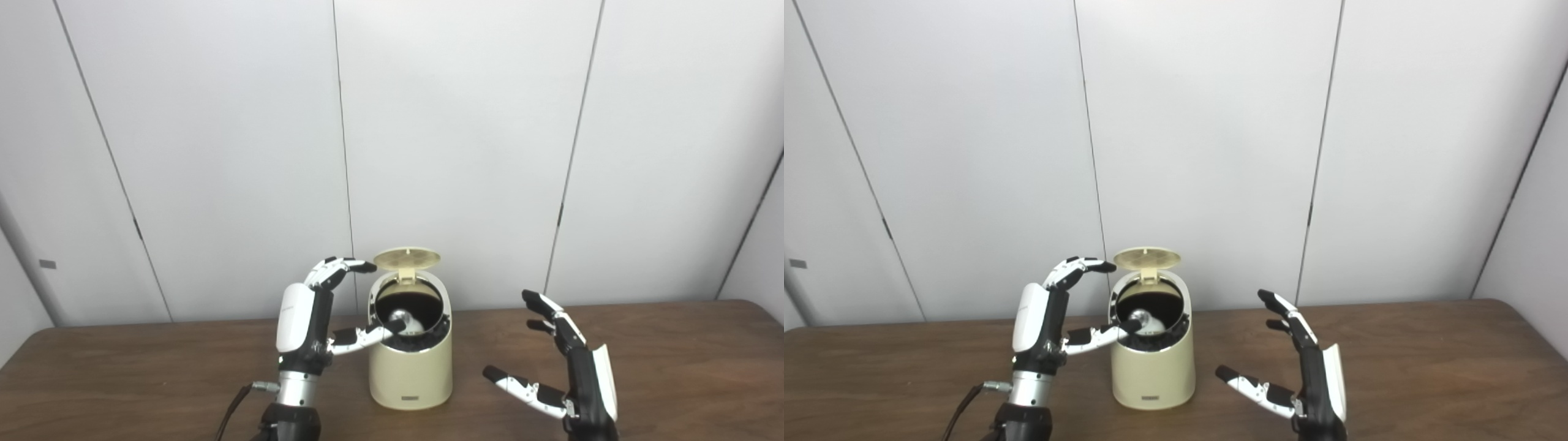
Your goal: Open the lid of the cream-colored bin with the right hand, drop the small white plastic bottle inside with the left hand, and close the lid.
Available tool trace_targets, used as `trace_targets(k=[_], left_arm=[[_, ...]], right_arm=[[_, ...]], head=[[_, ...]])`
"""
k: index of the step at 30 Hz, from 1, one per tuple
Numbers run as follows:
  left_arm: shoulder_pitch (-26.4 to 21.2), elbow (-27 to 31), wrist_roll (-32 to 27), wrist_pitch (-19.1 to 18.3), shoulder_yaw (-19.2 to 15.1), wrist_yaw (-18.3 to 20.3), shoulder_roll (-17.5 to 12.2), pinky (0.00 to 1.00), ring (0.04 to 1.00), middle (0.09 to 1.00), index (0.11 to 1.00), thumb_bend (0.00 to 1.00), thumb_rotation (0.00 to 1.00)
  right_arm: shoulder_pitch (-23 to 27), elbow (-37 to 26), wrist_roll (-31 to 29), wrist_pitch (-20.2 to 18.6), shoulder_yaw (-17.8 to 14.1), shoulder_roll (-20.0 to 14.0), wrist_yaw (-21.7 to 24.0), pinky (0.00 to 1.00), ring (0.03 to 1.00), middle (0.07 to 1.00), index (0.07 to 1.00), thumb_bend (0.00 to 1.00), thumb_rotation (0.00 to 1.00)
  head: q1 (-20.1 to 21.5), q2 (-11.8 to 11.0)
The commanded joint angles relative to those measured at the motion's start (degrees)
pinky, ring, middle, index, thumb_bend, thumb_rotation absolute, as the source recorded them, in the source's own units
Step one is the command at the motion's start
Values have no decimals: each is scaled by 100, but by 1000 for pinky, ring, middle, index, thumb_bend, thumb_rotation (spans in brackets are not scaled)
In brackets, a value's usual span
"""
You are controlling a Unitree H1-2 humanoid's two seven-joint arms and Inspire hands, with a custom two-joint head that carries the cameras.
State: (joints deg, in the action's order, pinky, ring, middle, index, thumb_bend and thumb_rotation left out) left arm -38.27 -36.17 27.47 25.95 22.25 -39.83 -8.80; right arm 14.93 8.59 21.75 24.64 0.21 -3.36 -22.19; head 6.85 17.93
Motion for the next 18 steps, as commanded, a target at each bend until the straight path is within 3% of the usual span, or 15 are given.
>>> trace_targets(k=[1, 7, 9, 10, 11, 12, 15, 18], left_arm=[[-246, 44, 106, 89, -140, 38, 11, 877, 793, 690, 666, 1000, 419], [-221, 137, 98, 96, -254, 169, 36, 907, 795, 691, 668, 1000, 403], [-196, 248, 144, 98, -141, -43, -23, 892, 774, 672, 654, 927, 316], [-185, 321, 189, 98, -45, -252, -68, 874, 752, 650, 639, 851, 226], [-169, 416, 184, 98, 39, -429, -114, 853, 706, 601, 553, 651, 121], [-160, 501, 145, 98, 121, -570, -158, 842, 672, 544, 527, 586, 62], [-118, 827, -19, 98, 236, -792, -268, 819, 605, 489, 500, 525, 6], [-34, 1163, -311, 98, 211, -720, -317, 832, 592, 480, 501, 518, 0]], right_arm=[[198, -127, 14, 152, -26, 25, -16, 688, 802, 809, 780, 604, 172], [215, -92, 0, 197, -26, 6, -39, 675, 793, 803, 778, 604, 154], [219, -72, 15, 195, -38, 1, -55, 669, 789, 801, 777, 606, 160], [217, -80, 4, 192, -41, 2, -48, 665, 786, 800, 777, 607, 164], [218, -83, -4, 199, -37, -2, -52, 661, 785, 801, 777, 605, 165], [221, -76, -16, 207, -29, -13, -57, 660, 783, 799, 775, 604, 160], [238, -32, -2, 225, 18, -69, -146, 666, 785, 800, 775, 599, 146], [251, 3, -77, 225, 94, -140, -227, 646, 771, 798, 776, 599, 135]], head=[[-1, -2], [7, 0], [-4, 5], [-10, -6], [-10, -7], [-4, -8], [-27, -13], [-22, -15]])
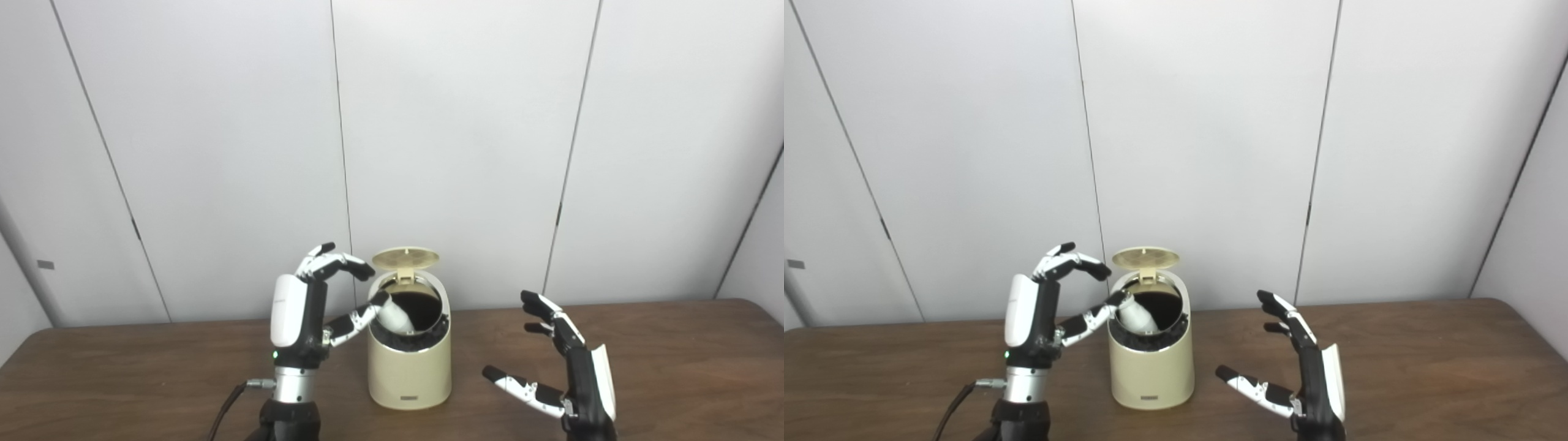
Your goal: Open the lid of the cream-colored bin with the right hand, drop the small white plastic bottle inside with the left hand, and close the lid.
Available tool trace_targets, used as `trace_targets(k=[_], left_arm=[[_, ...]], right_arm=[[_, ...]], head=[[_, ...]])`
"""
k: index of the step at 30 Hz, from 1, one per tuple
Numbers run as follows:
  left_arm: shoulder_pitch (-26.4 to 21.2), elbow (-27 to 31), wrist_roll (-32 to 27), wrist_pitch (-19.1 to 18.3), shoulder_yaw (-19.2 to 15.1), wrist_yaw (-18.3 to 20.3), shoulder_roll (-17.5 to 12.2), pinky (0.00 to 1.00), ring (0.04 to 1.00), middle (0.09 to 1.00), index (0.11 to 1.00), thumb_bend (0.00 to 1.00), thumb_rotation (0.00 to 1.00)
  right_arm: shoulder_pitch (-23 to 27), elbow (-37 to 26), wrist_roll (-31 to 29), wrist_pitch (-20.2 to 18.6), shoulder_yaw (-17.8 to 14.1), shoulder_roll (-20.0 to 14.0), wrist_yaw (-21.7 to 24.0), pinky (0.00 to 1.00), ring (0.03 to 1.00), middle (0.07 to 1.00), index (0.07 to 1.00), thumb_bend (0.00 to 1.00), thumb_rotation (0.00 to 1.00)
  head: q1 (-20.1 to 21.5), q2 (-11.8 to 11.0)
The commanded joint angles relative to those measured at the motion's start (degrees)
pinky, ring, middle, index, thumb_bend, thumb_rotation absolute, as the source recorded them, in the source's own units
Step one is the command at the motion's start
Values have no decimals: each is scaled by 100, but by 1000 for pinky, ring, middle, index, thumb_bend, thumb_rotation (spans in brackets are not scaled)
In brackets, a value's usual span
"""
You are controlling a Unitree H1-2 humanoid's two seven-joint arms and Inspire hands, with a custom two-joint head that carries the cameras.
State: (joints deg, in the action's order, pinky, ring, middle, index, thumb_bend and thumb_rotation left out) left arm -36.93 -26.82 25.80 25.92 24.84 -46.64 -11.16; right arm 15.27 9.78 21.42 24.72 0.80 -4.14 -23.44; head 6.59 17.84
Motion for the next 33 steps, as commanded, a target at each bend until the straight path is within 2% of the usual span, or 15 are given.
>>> trace_targets(k=[1, 5, 7, 9, 11, 13, 16, 17, 18, 19, 22, 25, 27, 29, 33], left_arm=[[-121, 371, -258, 100, -69, 37, -98, 835, 592, 478, 506, 517, 0], [17, 796, -491, 100, -93, 190, -236, 803, 587, 486, 503, 512, 0], [101, 978, -603, 100, -148, 303, -285, 712, 573, 491, 500, 508, 0], [222, 1164, -655, 100, -212, 387, -342, 544, 558, 530, 495, 497, 36], [370, 1360, -732, 100, -272, 470, -403, 500, 556, 555, 494, 490, 59], [512, 1568, -951, 100, -307, 618, -477, 478, 563, 583, 495, 484, 67], [758, 1885, -1535, 100, -405, 1092, -592, 538, 626, 652, 498, 476, 72], [853, 1969, -1704, 100, -472, 1292, -619, 562, 653, 677, 498, 473, 74], [939, 2034, -1848, 100, -545, 1480, -627, 596, 690, 712, 610, 318, 313], [1042, 2092, -2041, 100, -643, 1715, -611, 628, 723, 745, 693, 231, 515], [1311, 2168, -2419, 100, -925, 2352, -525, 726, 802, 829, 812, 221, 714], [1502, 2177, -2517, 100, -1181, 2799, -436, 780, 841, 865, 854, 234, 829], [1576, 2171, -2552, 100, -1354, 3032, -349, 790, 848, 869, 858, 235, 850], [1610, 2143, -2557, 100, -1519, 3218, -254, 786, 853, 874, 862, 231, 860], [1649, 2077, -2537, 100, -1794, 3502, -71, 794, 859, 878, 865, 231, 862]], right_arm=[[220, -109, -72, 217, 59, -86, -115, 640, 769, 799, 778, 596, 129], [234, -98, -88, 217, 128, -179, -161, 640, 773, 804, 785, 578, 141], [244, -94, -60, 218, 155, -220, -204, 635, 770, 800, 785, 566, 169], [256, -70, -37, 218, 192, -265, -257, 635, 768, 799, 785, 565, 176], [260, -58, -80, 218, 228, -301, -248, 639, 771, 802, 788, 566, 177], [259, -62, -127, 217, 239, -311, -225, 629, 767, 804, 786, 571, 184], [260, -84, -107, 215, 237, -311, -234, 636, 771, 802, 783, 563, 207], [259, -98, -72, 215, 222, -304, -212, 548, 704, 797, 779, 531, 247], [259, -109, -34, 213, 211, -305, -173, 461, 628, 800, 785, 473, 348], [264, -127, -11, 213, 227, -334, -107, 467, 637, 809, 792, 427, 472], [291, -175, -83, 217, 316, -457, 121, 780, 854, 868, 840, 385, 806], [329, -240, -69, 199, 359, -548, 364, 915, 940, 921, 887, 426, 920], [363, -308, 136, 124, 370, -616, 483, 938, 961, 947, 918, 488, 966], [397, -487, 363, -46, 387, -687, 627, 962, 991, 987, 970, 708, 995], [479, -973, 928, -537, 407, -797, 928, 968, 1000, 1000, 997, 846, 1000]], head=[[-11, -6], [-42, -3], [-78, 4], [-92, 1], [-96, 9], [-111, 5], [-133, -5], [-138, -9], [-141, -7], [-148, -6], [-180, -10], [-193, -14], [-189, -1], [-178, 6], [-157, -10]])
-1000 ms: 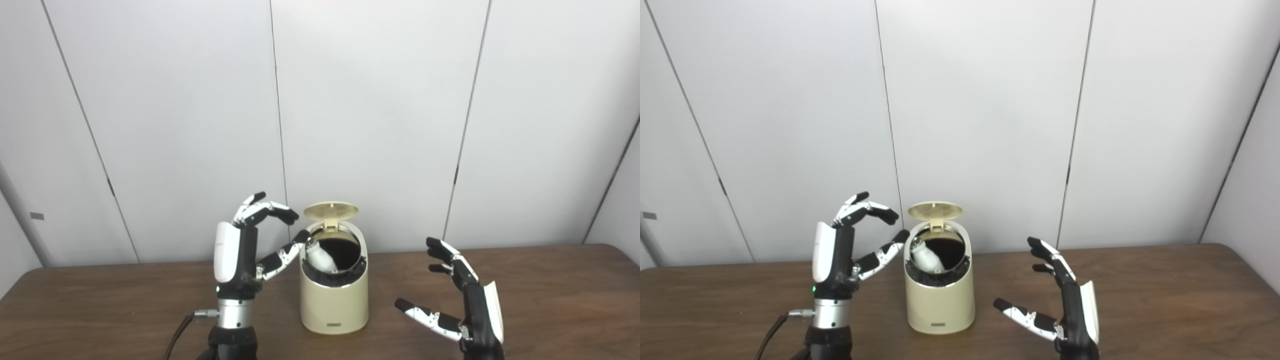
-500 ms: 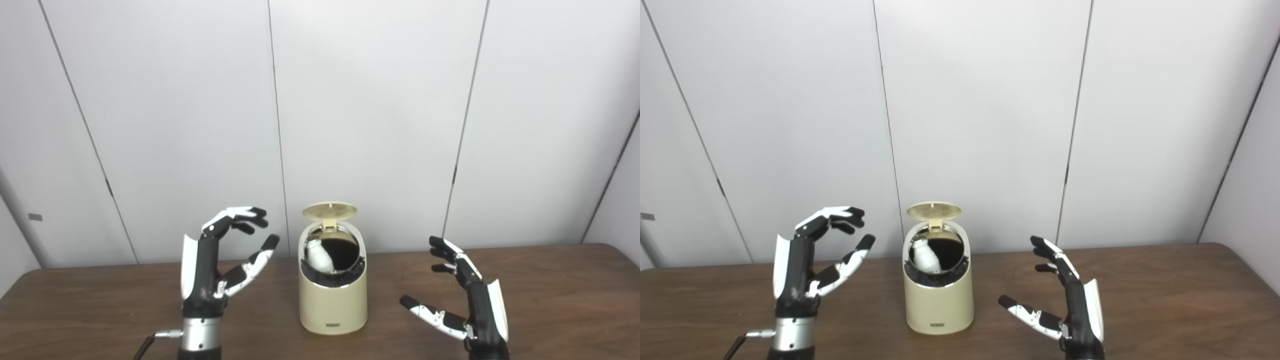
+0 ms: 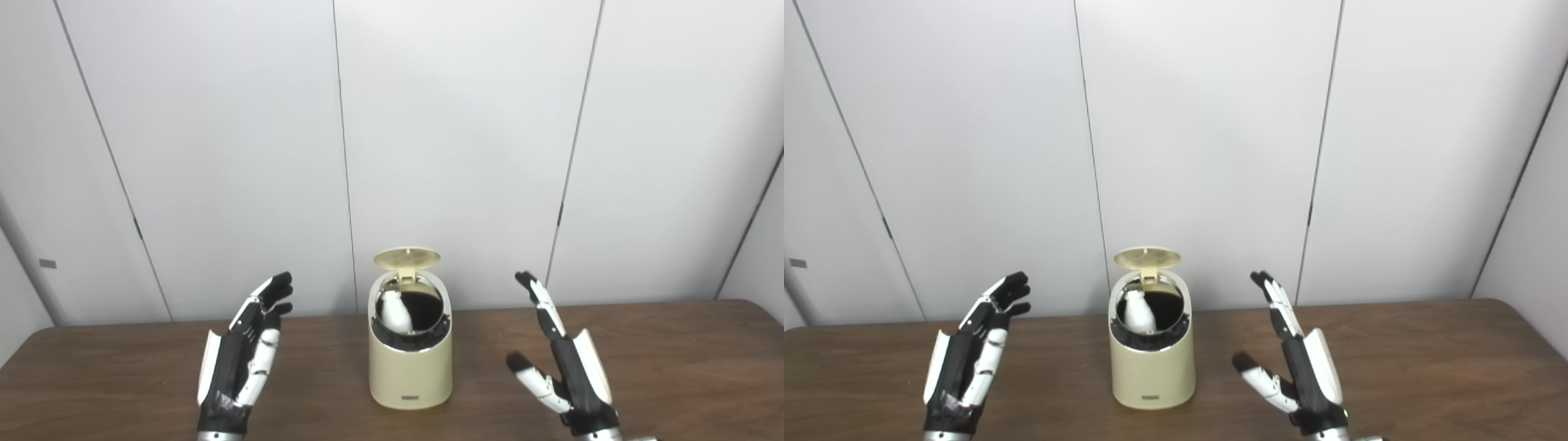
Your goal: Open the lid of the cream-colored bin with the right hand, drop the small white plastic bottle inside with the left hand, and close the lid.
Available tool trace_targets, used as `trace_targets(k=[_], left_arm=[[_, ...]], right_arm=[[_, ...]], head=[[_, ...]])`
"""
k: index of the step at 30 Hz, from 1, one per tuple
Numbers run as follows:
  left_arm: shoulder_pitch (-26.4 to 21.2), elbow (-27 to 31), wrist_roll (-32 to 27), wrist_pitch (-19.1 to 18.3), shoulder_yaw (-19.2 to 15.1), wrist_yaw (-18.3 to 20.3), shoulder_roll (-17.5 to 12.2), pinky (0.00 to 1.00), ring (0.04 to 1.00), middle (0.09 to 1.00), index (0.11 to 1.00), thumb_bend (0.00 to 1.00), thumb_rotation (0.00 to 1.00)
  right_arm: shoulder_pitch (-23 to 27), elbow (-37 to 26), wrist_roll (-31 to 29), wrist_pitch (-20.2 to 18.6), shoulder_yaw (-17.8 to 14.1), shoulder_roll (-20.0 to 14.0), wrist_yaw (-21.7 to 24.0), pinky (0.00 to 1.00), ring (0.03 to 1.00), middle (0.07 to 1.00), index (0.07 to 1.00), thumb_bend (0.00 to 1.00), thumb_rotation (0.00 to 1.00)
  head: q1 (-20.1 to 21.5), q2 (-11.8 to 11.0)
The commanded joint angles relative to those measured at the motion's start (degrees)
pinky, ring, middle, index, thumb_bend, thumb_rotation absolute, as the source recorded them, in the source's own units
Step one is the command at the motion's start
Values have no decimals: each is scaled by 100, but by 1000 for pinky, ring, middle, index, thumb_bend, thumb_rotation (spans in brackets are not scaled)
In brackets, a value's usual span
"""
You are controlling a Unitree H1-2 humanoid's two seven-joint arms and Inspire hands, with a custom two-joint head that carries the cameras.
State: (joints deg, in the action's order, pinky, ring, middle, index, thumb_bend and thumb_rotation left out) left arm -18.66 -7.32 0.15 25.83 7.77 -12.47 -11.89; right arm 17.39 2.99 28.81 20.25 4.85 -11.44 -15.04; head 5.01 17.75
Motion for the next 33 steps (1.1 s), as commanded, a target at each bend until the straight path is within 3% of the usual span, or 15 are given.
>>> trace_targets(k=[1, 5, 8, 15, 18, 22, 33], left_arm=[[-170, 109, 30, 109, -144, 145, 45, 799, 862, 881, 868, 235, 864], [-132, 47, -37, 109, -340, 395, 203, 811, 870, 891, 878, 242, 890], [-119, -41, -133, 109, -479, 569, 323, 818, 872, 893, 880, 228, 837], [-113, -32, 151, 109, -670, 591, 462, 816, 869, 886, 869, 207, 850], [-117, -12, 255, 105, -690, 555, 471, 820, 871, 886, 867, 203, 851], [-106, 24, 299, 109, -692, 550, 487, 819, 874, 887, 867, 203, 836], [-104, 104, 373, 109, -708, 500, 521, 814, 865, 879, 858, 219, 819]], right_arm=[[303, -428, 315, -206, 9, -99, 175, 972, 1000, 1000, 999, 885, 1000], [521, -988, 708, -622, 58, -239, 625, 995, 1000, 1000, 1000, 960, 1000], [767, -1453, 992, -1038, 100, -303, 1081, 1000, 1000, 1000, 999, 961, 1000], [1595, -2049, 1491, -1894, 387, -450, 2401, 1000, 1000, 995, 973, 998, 1000], [1962, -2086, 1716, -2147, 521, -434, 2791, 1000, 1000, 922, 886, 1000, 1000], [2281, -2033, 1921, -2354, 658, -428, 3148, 1000, 1000, 888, 853, 972, 1000], [2928, -1757, 2222, -2907, 1033, -398, 4245, 999, 1000, 987, 950, 952, 1000]], head=[[5, 1], [8, 2], [-14, 1], [-48, 16], [-65, 11], [-103, 15], [-119, 32]])
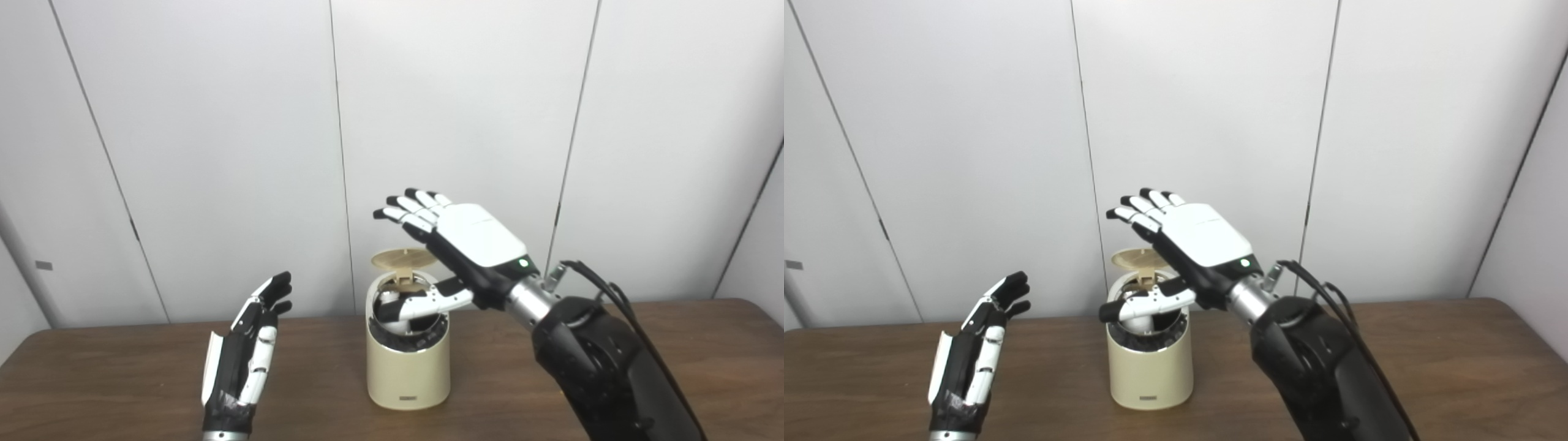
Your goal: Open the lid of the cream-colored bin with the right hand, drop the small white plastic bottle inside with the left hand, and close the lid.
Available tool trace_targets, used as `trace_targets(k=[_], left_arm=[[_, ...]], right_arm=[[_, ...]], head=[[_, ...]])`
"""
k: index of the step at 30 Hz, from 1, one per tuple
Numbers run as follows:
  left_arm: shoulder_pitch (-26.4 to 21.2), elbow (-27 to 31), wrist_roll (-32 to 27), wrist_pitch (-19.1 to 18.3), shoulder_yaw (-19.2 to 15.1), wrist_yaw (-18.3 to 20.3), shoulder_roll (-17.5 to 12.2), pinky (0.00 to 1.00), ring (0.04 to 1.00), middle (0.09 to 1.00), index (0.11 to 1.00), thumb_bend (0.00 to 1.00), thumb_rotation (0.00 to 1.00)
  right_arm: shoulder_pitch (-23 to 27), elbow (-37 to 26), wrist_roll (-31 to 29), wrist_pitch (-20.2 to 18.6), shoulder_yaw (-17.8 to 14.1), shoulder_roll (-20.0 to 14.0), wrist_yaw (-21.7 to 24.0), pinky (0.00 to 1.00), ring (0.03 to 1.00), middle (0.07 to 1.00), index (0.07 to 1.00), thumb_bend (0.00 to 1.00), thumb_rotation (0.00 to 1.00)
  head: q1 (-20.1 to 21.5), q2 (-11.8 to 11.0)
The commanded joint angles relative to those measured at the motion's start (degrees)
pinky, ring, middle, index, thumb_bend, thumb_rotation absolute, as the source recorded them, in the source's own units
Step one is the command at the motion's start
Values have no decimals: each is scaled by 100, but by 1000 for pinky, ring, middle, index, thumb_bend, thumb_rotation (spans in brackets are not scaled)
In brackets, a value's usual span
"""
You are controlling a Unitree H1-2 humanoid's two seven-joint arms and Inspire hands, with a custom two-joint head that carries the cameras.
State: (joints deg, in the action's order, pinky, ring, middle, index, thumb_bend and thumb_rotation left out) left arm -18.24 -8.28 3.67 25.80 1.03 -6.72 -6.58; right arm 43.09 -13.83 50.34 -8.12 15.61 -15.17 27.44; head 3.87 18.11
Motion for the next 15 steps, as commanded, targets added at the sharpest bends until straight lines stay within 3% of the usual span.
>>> trace_targets(k=[1, 15], left_arm=[[-146, 204, 24, 112, -33, -73, -3, 819, 867, 880, 859, 216, 816], [-142, 274, 66, 112, -21, -151, 8, 799, 854, 868, 851, 210, 802]], right_arm=[[383, -36, 78, -81, -34, -27, 9, 1000, 1000, 989, 953, 954, 1000], [592, 709, 36, -207, 101, -59, 122, 1000, 1000, 993, 945, 931, 1000]], head=[[-9, 1], [8, 18]])
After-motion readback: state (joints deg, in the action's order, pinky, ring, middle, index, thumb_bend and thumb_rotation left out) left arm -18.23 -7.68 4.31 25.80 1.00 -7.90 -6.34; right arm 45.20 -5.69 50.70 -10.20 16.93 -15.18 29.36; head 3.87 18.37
